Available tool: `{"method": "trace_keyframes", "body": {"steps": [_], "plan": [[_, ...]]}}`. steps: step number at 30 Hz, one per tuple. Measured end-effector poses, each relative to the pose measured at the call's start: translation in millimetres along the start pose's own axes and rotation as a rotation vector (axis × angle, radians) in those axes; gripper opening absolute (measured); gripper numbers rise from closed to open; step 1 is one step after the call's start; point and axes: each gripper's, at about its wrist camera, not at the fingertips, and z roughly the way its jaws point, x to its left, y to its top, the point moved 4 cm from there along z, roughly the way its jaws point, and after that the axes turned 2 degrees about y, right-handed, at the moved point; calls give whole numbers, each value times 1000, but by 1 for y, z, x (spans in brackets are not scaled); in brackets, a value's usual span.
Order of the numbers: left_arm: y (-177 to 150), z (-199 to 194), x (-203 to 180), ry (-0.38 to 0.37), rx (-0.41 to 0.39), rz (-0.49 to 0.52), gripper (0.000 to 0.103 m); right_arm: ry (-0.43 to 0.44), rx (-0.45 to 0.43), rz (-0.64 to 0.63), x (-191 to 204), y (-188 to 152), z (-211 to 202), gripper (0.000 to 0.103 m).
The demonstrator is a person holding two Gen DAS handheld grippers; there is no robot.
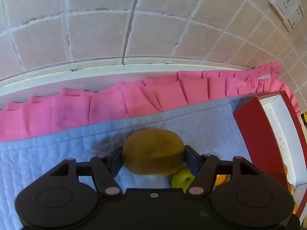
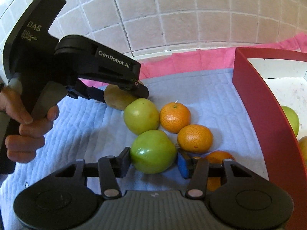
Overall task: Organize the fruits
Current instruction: 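Grasp a green apple with right gripper while left holds the kiwi, then carry kiwi and green apple over the red box and open both grippers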
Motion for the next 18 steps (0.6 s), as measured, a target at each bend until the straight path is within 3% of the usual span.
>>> {"method": "trace_keyframes", "body": {"steps": [10, 18], "plan": [[1, -16, -3, 93, -69, 24, 78, 34, -71, 46, -9, 12, -19, 52], [13, -49, -23, 78, -157, 48, 78, 32, -158, 92, -27, 29, -55, 52]]}}
